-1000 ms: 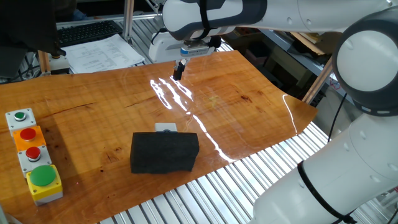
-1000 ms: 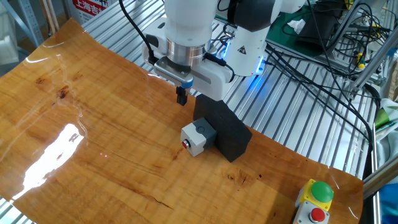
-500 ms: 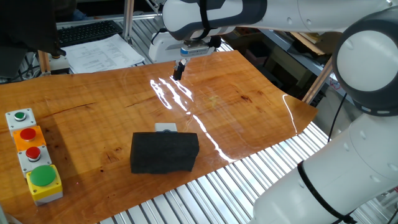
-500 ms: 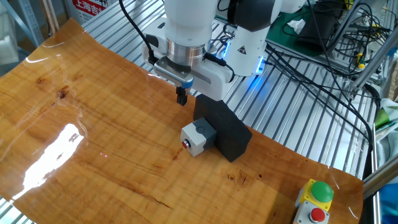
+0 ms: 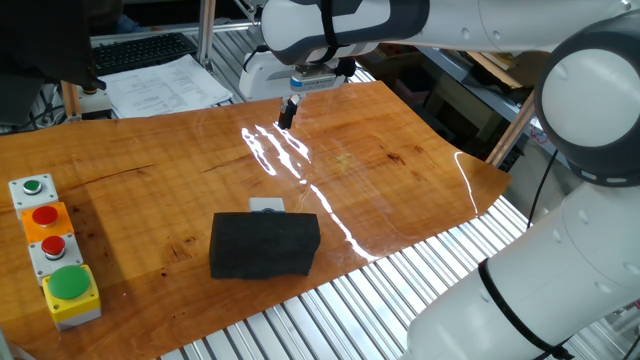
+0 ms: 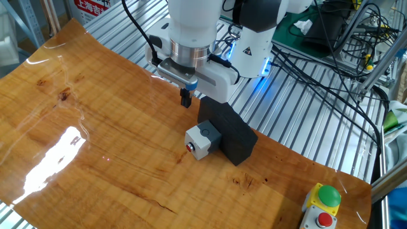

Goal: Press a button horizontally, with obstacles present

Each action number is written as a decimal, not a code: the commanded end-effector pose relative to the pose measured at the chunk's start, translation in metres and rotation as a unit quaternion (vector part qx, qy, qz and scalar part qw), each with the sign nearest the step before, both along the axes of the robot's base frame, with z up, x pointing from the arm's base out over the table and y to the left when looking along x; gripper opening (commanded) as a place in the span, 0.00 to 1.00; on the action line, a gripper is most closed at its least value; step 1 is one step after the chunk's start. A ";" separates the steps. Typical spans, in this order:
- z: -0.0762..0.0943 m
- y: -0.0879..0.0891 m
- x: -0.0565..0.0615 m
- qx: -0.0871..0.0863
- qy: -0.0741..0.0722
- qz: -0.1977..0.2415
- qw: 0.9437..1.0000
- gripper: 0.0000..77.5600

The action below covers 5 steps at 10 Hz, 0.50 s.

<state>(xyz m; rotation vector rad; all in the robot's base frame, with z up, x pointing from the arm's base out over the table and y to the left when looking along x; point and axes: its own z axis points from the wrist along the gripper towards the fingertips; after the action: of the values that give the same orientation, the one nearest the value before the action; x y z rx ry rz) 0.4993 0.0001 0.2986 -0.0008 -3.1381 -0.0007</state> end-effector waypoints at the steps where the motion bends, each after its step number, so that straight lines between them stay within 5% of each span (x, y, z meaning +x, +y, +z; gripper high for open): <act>1: 0.000 0.000 0.000 0.010 0.035 -0.133 0.991 0.00; 2: 0.000 0.000 0.000 -0.018 0.034 -0.128 0.991 0.00; 5: 0.000 0.000 0.000 -0.019 0.037 -0.126 0.991 0.00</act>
<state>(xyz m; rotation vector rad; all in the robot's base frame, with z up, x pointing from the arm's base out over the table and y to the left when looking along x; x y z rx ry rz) 0.4990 0.0001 0.2980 -0.2390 -3.0876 0.0329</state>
